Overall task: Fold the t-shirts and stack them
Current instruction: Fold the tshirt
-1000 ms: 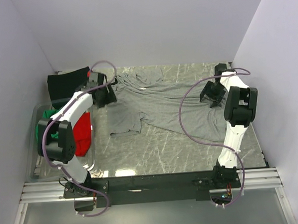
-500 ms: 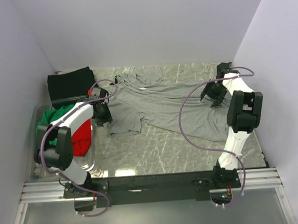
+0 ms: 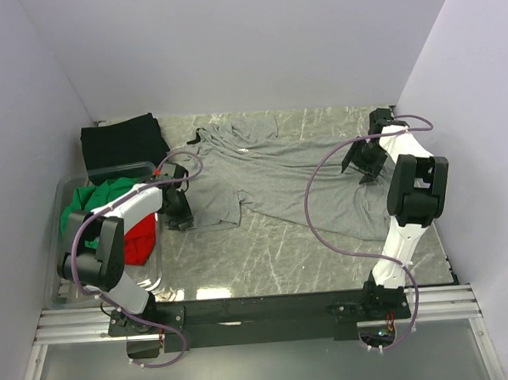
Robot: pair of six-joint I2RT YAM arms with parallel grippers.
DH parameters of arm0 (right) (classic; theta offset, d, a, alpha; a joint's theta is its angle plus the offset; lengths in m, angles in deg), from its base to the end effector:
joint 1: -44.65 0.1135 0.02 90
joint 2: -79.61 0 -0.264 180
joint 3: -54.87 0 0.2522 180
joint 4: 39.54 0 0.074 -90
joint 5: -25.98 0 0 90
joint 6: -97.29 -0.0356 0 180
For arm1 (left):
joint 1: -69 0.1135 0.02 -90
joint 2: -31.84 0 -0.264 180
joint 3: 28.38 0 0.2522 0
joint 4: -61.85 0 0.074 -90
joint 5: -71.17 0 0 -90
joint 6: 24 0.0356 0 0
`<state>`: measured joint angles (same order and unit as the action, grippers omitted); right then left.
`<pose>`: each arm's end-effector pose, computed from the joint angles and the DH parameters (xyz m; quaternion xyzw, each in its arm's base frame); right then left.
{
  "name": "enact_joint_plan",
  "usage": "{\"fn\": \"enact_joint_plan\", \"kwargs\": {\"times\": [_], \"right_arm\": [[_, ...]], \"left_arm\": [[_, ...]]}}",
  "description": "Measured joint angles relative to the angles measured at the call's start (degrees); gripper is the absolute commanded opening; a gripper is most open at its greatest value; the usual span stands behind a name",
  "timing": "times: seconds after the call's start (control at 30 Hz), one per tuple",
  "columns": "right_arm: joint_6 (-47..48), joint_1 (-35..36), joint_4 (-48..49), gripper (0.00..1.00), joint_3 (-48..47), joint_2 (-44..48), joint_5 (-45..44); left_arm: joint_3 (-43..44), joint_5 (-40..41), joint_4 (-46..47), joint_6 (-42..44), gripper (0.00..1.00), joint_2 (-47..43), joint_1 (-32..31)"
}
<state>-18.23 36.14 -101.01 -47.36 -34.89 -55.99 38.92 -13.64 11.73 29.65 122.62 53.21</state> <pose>0.4028 -0.0552 0.1953 0.2795 0.9472 0.0894 0.1293 0.2759 -0.0747 0.1720 -0.1828 0.9717 -0.0224 0.1477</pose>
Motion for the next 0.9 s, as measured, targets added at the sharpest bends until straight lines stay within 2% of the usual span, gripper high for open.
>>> {"fn": "enact_joint_plan", "kwargs": {"times": [0.23, 0.43, 0.63, 0.8, 0.9], "right_arm": [[0.7, 0.0, 0.0, 0.72, 0.2, 0.1, -0.1], [1.0, 0.0, 0.1, 0.72, 0.8, 0.3, -0.2], [1.4, 0.0, 0.1, 0.72, 0.8, 1.2, -0.5], [2.1, 0.0, -0.2, 0.72, 1.3, 3.5, -0.5], [2.6, -0.1, -0.4, 0.73, 4.7, 7.8, -1.1]], "left_arm": [[-1.0, -1.1, 1.5, -0.7, 0.43, -0.2, -0.1], [-2.5, -2.8, 2.6, -0.8, 0.34, -0.2, -0.1], [-2.5, -4.0, 3.5, -0.9, 0.00, 0.6, -0.1], [-1.6, -4.6, 3.5, -0.8, 0.00, 1.3, 0.1], [-0.5, -4.3, 3.3, -1.0, 0.00, 1.8, 0.8]]}}
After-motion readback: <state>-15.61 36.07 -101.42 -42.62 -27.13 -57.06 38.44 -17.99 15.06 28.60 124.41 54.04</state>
